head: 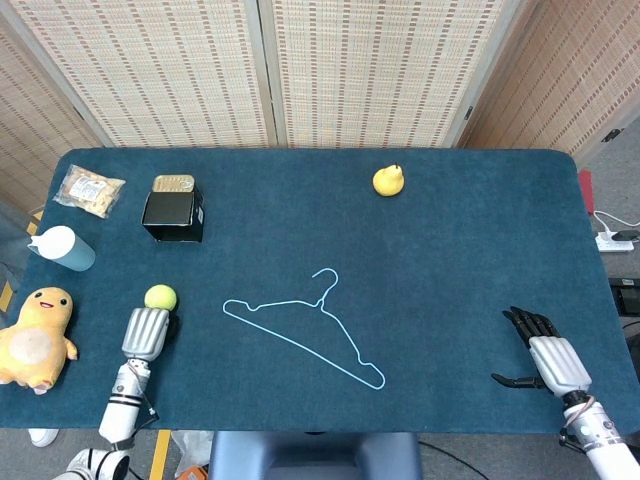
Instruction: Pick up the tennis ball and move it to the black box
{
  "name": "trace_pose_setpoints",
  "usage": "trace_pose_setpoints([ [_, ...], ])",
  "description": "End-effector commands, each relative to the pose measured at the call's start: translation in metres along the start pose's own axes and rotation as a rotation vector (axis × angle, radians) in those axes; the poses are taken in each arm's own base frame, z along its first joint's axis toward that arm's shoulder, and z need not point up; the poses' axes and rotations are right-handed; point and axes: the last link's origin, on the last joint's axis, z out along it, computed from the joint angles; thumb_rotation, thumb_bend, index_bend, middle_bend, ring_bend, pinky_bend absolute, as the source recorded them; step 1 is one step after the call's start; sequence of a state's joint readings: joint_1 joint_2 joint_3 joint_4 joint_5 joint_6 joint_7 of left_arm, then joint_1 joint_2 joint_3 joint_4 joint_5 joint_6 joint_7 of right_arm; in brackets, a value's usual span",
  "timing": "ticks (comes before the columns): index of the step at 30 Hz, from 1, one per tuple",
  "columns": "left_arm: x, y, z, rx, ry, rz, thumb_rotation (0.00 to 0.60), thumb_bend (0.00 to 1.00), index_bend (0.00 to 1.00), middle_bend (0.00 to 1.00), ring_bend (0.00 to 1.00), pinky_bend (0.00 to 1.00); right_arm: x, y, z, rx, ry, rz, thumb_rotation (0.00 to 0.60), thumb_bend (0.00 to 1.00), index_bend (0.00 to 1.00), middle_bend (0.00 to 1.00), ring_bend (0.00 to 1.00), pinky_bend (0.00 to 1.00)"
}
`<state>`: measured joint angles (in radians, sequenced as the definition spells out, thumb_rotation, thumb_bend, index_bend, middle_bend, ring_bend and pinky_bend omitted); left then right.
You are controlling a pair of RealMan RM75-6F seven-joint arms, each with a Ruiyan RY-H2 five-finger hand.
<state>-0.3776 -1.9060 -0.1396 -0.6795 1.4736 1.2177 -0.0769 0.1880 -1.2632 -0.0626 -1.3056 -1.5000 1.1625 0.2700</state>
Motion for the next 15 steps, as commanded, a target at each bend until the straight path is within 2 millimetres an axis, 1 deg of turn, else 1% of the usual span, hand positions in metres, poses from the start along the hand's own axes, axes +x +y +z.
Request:
trace_pose_setpoints([
  [1,0.003,-0.002,0.015,0.010,0.003,0.007,0.600,0.82,1.00,1.00,1.00,1.00,0.000,0.000,0.000,-0.001,0.001,0.000,0.506,0.00,0.00,0.00,0.00,0.00],
  [4,0.008,-0.004,0.026,0.011,0.011,0.018,0.600,0.82,1.00,1.00,1.00,1.00,-0.001,0.000,0.001,-0.006,0.000,-0.003,0.507,0.00,0.00,0.00,0.00,0.00],
  [9,0.010,-0.006,0.032,0.009,0.012,0.021,0.600,0.82,1.00,1.00,1.00,1.00,-0.001,-0.001,0.002,-0.010,0.001,-0.005,0.507,0.00,0.00,0.00,0.00,0.00],
  [11,0.012,-0.005,0.043,0.005,0.008,0.026,0.600,0.82,1.00,1.00,1.00,1.00,-0.002,-0.001,0.003,-0.016,0.001,-0.008,0.506,0.00,0.00,0.00,0.00,0.00],
  [15,0.013,0.002,0.055,-0.003,0.001,0.024,0.600,0.82,1.00,1.00,1.00,1.00,-0.002,-0.002,0.005,-0.023,0.000,-0.012,0.506,0.00,0.00,0.00,0.00,0.00],
])
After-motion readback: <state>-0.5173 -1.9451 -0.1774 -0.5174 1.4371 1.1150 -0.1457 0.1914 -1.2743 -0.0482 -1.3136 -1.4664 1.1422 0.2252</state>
